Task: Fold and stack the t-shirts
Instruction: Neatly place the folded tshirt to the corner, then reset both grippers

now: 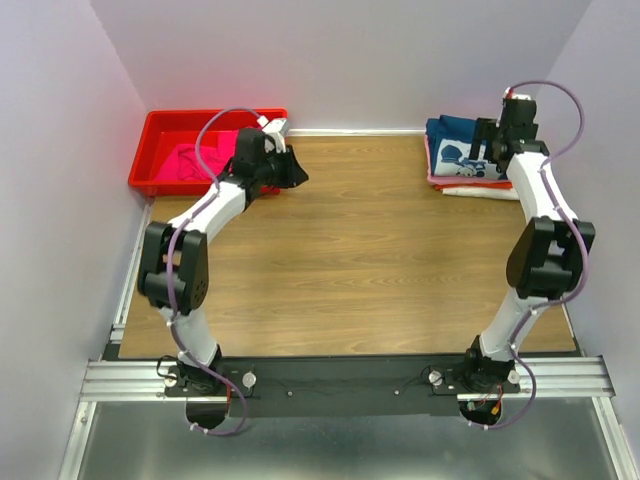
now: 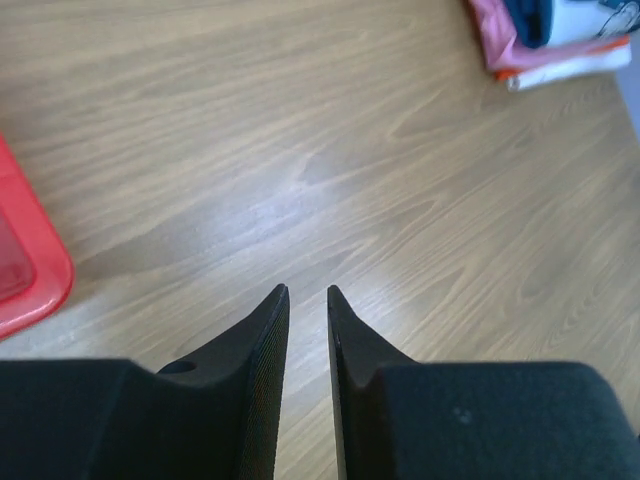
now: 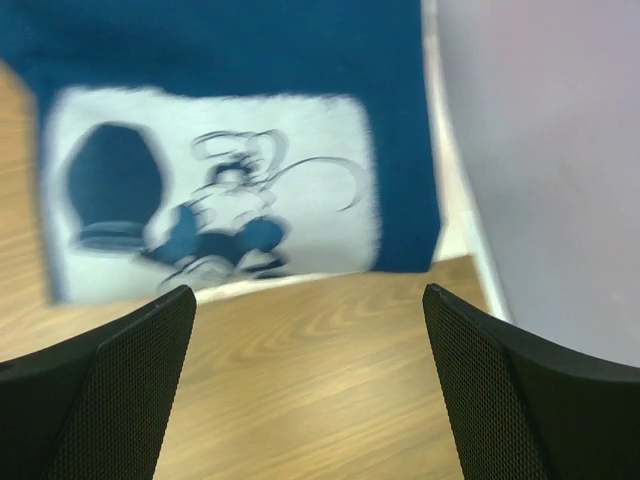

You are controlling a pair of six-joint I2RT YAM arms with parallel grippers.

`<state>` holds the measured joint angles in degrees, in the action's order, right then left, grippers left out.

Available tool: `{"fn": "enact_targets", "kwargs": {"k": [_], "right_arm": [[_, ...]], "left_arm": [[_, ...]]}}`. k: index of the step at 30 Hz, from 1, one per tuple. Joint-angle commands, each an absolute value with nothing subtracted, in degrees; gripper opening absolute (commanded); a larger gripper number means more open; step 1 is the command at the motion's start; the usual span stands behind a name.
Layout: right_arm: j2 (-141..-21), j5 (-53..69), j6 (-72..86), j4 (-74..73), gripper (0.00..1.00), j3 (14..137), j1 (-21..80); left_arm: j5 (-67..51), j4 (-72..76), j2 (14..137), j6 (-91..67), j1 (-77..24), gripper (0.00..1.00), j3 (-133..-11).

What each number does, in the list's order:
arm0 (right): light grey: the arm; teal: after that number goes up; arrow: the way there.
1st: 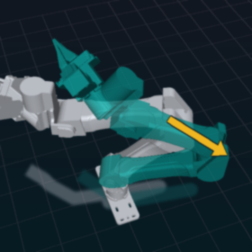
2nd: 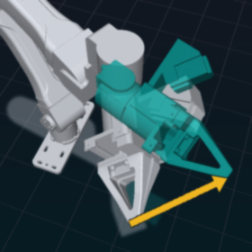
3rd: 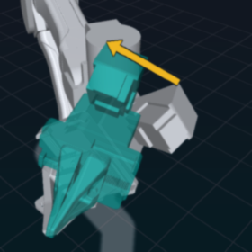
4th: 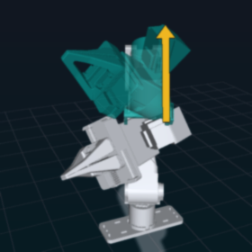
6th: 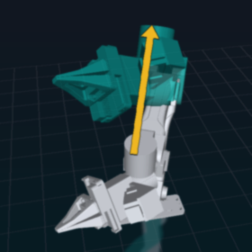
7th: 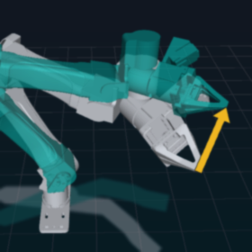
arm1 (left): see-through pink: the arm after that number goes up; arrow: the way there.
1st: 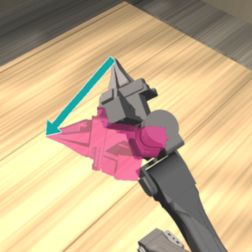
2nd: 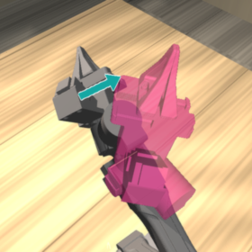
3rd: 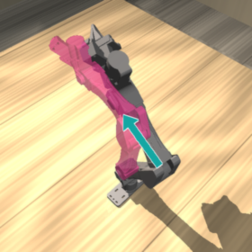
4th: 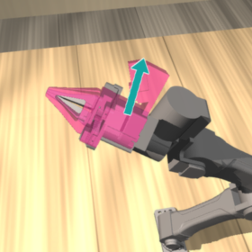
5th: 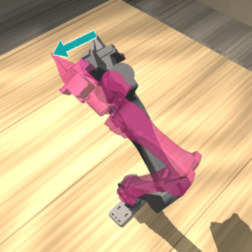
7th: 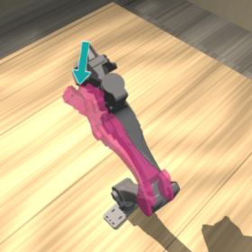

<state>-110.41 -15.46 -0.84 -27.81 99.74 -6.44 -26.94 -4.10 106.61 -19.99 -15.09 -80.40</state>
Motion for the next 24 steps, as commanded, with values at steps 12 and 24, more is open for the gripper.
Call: {"fn": "enact_targets", "kwargs": {"k": [12, 24], "right_arm": [[-95.89, 11.07, 9.05, -10.73, 1.00, 75.59, 1.84], [-94.39, 13.36, 11.69, -8.96, 1.00, 71.28, 11.78]], "left_arm": [[-7.04, 17.75, 85.96, -27.16, -15.21, 0.30, -58.63], [-0.53, 20.48, 78.66, -27.60, -15.21, 0.32, -52.30]]}}
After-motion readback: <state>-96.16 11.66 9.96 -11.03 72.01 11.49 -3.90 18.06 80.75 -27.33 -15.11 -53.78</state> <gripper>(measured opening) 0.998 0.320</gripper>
